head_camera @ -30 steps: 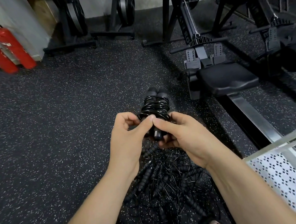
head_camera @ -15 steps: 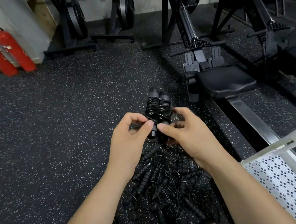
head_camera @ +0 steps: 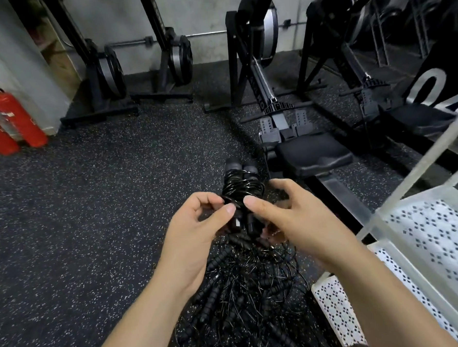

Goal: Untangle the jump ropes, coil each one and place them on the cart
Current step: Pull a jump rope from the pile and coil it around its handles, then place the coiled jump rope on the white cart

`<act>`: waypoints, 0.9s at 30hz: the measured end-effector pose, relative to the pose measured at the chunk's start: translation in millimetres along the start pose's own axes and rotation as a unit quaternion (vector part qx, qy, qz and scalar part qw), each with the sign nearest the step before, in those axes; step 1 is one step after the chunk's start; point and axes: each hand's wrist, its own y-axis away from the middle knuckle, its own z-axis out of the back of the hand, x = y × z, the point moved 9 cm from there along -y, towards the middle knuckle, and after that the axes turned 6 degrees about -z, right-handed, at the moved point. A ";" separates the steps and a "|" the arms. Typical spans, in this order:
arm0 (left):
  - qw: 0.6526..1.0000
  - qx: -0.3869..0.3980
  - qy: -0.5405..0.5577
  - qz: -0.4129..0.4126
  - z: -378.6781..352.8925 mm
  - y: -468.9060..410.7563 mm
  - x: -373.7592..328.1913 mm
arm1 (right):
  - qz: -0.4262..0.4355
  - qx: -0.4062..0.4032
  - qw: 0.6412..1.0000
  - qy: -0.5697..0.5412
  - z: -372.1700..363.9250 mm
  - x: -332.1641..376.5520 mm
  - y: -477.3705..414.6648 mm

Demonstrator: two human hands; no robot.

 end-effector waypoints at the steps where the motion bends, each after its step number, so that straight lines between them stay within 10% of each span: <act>1: 1.000 0.009 -0.004 -0.010 -10.3 3.5 -13.1 | 0.007 -0.010 1.000 0.014 13.5 9.4 11.5; 15: 0.973 0.195 0.005 -0.125 -208.7 59.5 -186.1 | 0.081 -0.155 0.979 0.101 220.3 144.5 183.0; 27: 0.954 0.274 -0.048 -0.107 -362.7 93.4 -204.8 | 0.013 -0.111 0.993 0.047 364.1 128.1 252.0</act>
